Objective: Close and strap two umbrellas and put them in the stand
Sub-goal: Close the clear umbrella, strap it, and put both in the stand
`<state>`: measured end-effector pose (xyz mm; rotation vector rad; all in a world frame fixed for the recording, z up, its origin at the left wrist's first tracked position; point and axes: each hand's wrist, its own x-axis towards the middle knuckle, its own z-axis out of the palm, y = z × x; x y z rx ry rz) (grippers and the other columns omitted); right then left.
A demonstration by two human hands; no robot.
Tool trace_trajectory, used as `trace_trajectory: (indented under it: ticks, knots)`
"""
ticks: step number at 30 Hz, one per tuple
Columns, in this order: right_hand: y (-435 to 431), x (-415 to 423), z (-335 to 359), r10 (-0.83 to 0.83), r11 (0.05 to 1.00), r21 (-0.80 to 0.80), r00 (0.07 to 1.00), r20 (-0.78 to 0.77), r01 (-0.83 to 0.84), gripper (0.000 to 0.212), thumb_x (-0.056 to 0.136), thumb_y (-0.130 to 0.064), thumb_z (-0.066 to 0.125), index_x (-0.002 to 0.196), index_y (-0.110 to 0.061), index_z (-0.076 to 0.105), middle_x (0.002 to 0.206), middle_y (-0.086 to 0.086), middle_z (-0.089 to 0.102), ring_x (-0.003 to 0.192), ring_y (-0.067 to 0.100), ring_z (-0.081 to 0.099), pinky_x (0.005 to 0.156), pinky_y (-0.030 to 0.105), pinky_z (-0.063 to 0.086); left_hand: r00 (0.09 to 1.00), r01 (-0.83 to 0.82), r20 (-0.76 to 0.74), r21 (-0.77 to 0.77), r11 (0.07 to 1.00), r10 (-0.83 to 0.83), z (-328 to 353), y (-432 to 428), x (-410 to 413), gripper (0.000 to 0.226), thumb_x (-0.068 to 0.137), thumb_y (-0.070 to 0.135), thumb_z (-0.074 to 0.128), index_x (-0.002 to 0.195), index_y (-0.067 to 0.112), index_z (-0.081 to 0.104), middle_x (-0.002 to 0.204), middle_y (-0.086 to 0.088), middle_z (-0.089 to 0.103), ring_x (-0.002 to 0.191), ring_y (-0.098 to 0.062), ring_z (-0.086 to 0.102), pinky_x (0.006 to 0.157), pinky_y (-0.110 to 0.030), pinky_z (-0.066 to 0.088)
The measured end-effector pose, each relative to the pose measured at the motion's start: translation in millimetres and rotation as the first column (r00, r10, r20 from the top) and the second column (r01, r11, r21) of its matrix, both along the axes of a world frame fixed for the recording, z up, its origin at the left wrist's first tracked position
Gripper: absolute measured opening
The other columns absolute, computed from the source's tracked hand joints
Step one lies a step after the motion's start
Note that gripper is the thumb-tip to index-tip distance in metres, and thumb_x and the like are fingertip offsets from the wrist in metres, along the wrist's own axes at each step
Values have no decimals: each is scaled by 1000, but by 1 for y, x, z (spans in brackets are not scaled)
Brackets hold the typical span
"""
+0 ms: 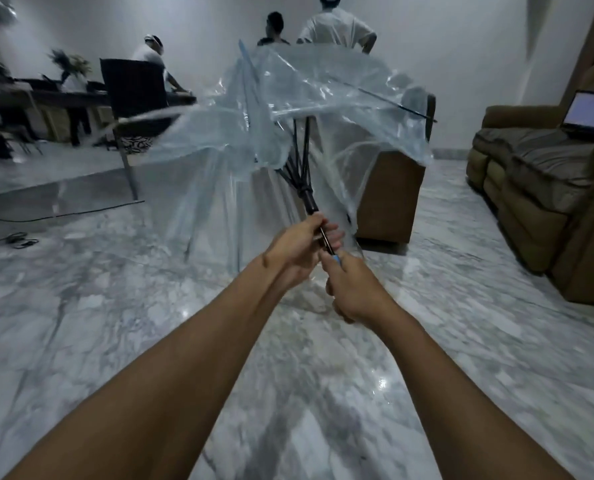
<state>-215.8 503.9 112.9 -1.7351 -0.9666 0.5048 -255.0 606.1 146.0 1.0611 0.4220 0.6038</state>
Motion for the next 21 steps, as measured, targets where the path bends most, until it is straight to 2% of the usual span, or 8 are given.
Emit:
trace_trajectory:
  ticks: [2,3,7,10,12,15,18,21]
  knots:
    - [-2,-1,-5,12,1000,0,998,-69,-12,30,105,-42,37,88,-20,49,65,3,43,42,12,32,37,20,25,1000,19,21,-35,999,-19,1,2,0,29,105,10,34,80,5,50,87,-11,57,103,-27,57,85,-32,50]
    - [-3,-1,-7,20,1000,4,996,-89,-19,31,105,-42,37,88,-19,49,64,3,43,41,12,32,38,20,25,1000,21,22,-68,997,-19,2,3,0,28,105,9,34,82,4,50,86,-12,57,103,-27,56,89,-33,48]
    - [-9,2,-10,42,999,-24,991,-125,-45,31,105,-42,38,90,-16,48,65,2,41,41,11,29,37,19,22,999,29,-25,-75,997,-31,-1,8,-5,31,105,11,34,86,-3,52,84,-17,58,80,-22,61,87,-38,50]
    - [-12,3,-16,47,997,-57,986,-157,-56,31,105,-41,38,90,-16,48,67,2,41,39,10,30,36,18,23,997,67,-44,-65,996,-70,-5,13,-10,11,104,9,36,101,7,47,81,-11,54,77,-21,63,79,-36,52]
    - [-13,1,-19,56,995,-69,977,-204,-71,31,105,-42,37,89,-17,47,68,2,40,38,9,28,36,17,22,996,66,-56,-50,997,-69,-6,13,-10,11,103,3,36,102,11,43,82,-10,54,83,-23,65,74,-37,53]
    - [-14,-4,-24,74,991,-90,963,-259,-100,31,105,-42,36,88,-18,45,69,2,40,39,9,27,38,18,22,997,36,-67,-11,999,-37,-5,12,-7,16,101,-7,30,99,5,40,95,-17,56,95,-26,63,81,-40,53]
    - [-15,-9,-24,98,987,-92,945,-312,-133,30,106,-42,34,87,-19,42,69,2,36,39,9,25,37,19,21,998,-8,-56,28,1000,10,-5,10,-5,26,96,-4,28,78,11,39,71,-9,42,65,-21,47,71,-35,51]
    - [-17,-11,-23,105,983,-106,935,-339,-149,28,106,-42,33,91,-20,44,69,2,35,38,8,24,39,19,20,1000,-15,9,-55,998,15,-2,10,-5,30,99,29,32,72,17,31,59,-2,24,53,-19,27,65,-34,42]
